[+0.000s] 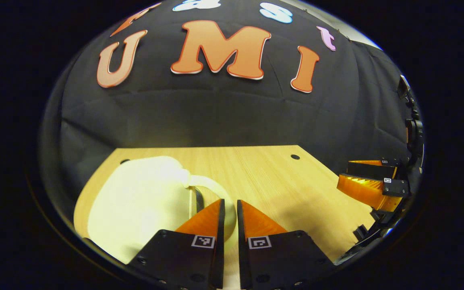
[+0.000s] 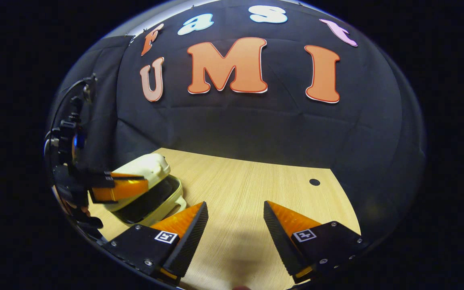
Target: First open the suitcase, pack the skin care products into it, and then close the suitcase.
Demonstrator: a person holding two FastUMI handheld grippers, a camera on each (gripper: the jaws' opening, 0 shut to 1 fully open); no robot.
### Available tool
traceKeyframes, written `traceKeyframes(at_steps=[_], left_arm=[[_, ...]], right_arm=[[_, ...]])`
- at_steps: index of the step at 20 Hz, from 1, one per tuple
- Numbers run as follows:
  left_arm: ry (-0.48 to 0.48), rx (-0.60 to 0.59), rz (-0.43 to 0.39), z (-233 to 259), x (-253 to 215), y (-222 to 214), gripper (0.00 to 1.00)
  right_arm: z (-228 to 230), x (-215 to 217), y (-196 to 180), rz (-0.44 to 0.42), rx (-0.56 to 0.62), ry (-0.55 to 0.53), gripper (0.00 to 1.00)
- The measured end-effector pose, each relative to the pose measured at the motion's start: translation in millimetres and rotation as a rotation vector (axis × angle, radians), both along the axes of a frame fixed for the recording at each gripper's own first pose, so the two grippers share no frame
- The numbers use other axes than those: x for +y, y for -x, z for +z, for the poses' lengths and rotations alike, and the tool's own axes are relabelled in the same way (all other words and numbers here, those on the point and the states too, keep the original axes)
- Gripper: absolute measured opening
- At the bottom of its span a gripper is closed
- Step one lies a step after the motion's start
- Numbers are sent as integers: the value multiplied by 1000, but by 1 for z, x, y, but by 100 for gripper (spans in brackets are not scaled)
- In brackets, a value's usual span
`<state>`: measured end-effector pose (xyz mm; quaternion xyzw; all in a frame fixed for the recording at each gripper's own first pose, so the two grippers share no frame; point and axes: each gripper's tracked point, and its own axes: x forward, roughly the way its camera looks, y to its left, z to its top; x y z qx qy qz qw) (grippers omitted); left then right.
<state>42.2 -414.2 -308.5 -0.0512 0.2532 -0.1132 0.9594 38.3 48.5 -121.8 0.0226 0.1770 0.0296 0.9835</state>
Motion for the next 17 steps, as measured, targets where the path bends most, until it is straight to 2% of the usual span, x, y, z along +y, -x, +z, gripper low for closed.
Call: traceKeyframes(at_steps=[2,3,4,5,6,7,9,12,14,17], left_arm=[[-54,-47,-19,12,-5,0,15],[-82,-75,-23,23,-7,-2,19],[-100,-104,-22,31,-9,-5,39],[-101,-116,-27,40,-12,-6,47],[-96,-128,-25,48,-16,-7,63],[-85,-150,-18,59,-19,-9,69],[-69,-202,4,84,-22,-12,70],[-64,-292,62,127,-17,-13,99],[-61,-353,99,150,-14,-14,99],[-66,-430,162,177,-7,-8,99]], right_arm=[[8,-3,4,-10,-19,-3,89],[13,-4,2,-13,-35,-5,89],[19,-5,2,-16,-47,-3,89],[26,-6,1,-20,-65,5,89],[36,-7,1,-24,-87,17,89],[45,-8,-1,-30,-110,25,89],[69,-9,-2,-42,-166,33,89],[105,-10,0,-55,-251,26,89],[133,-8,-2,-72,-323,18,89],[162,-21,-4,-150,-418,30,90]])
